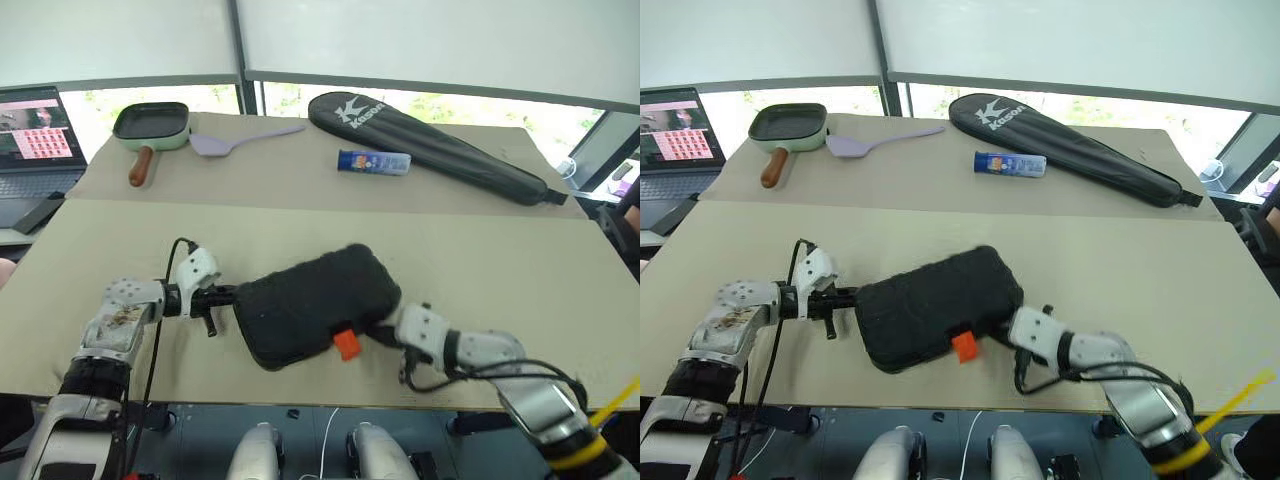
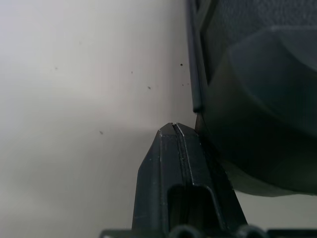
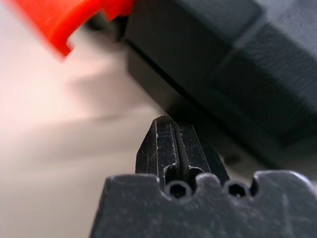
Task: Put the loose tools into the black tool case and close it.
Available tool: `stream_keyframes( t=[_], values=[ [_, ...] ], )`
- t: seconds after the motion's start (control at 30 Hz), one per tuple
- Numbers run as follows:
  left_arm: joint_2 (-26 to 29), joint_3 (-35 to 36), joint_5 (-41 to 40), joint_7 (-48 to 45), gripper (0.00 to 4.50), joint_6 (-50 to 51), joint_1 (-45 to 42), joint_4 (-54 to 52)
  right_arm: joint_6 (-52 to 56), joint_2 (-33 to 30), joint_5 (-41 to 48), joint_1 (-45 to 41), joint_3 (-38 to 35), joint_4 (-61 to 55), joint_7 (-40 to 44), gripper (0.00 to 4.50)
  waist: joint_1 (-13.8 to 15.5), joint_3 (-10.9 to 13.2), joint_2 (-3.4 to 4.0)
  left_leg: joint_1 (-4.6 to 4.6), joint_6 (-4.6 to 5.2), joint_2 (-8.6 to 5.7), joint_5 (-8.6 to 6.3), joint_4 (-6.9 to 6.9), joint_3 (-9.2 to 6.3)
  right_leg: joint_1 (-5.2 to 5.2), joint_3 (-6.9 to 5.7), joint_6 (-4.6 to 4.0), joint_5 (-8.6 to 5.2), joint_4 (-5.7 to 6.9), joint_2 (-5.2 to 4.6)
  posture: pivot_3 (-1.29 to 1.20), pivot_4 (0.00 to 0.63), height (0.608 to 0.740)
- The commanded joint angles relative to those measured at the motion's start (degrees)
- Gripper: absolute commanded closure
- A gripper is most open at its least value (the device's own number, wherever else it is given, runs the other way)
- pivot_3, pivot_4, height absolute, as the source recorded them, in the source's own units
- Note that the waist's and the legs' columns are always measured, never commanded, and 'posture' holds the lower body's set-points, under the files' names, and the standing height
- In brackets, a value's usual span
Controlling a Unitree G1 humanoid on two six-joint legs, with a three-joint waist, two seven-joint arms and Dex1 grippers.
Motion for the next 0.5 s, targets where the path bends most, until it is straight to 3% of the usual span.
stream_keyframes(
  t=[0.03, 0.27, 0.37, 0.5],
  values=[
    [0.72, 3.44, -5.17, 1.57, 4.5, 5.39, 5.9, -11.96, -4.63, 3.75, -1.19, -7.58, -1.58, 6.31, -1.57, 4.46, -0.11, 0.01, 0.02, -0.05, 0.0, 0.0, 0.0, 0.0, -0.01, -0.04, 0.0, 0.0, 0.0, -0.01, 0.0, 0.0, 0.15, 0.74],
    [-3.12, 11.95, -10.5, 13.44, 4.5, 13.25, 12.12, -20.24, -10.17, 4.65, -1.48, -11.7, -3.36, 15.29, 0.27, 4.46, 0.28, 0.03, 0.04, -0.23, 0.0, -0.03, -0.01, -0.02, -0.18, -0.2, -0.06, -0.01, 0.01, 0.02, -0.09, 0.0, 0.15, 0.74],
    [-5.34, 16.43, -13.13, 17.94, 4.5, 14.49, 10.24, -19.87, -9.18, 2.76, 1.06, -8.1, -6.07, 11.92, 2.03, 4.46, 0.41, 0.03, 0.03, -0.21, 0.0, -0.01, -0.01, 0.0, -0.32, -0.13, -0.11, 0.02, 0.02, 0.02, -0.14, 0.0, 0.15, 0.74],
    [-2.78, 14.67, -14.31, 15.1, 4.5, 17.07, 4.16, -17.04, -4.33, -0.35, 5.53, -1.58, -8.21, 2.68, 6.21, 4.46, 0.77, 0.03, 0.03, -0.2, -0.01, -0.1, -0.01, 0.01, -0.43, -0.05, -0.21, 0.02, 0.02, -0.01, -0.15, 0.0, 0.15, 0.74]
  ],
)
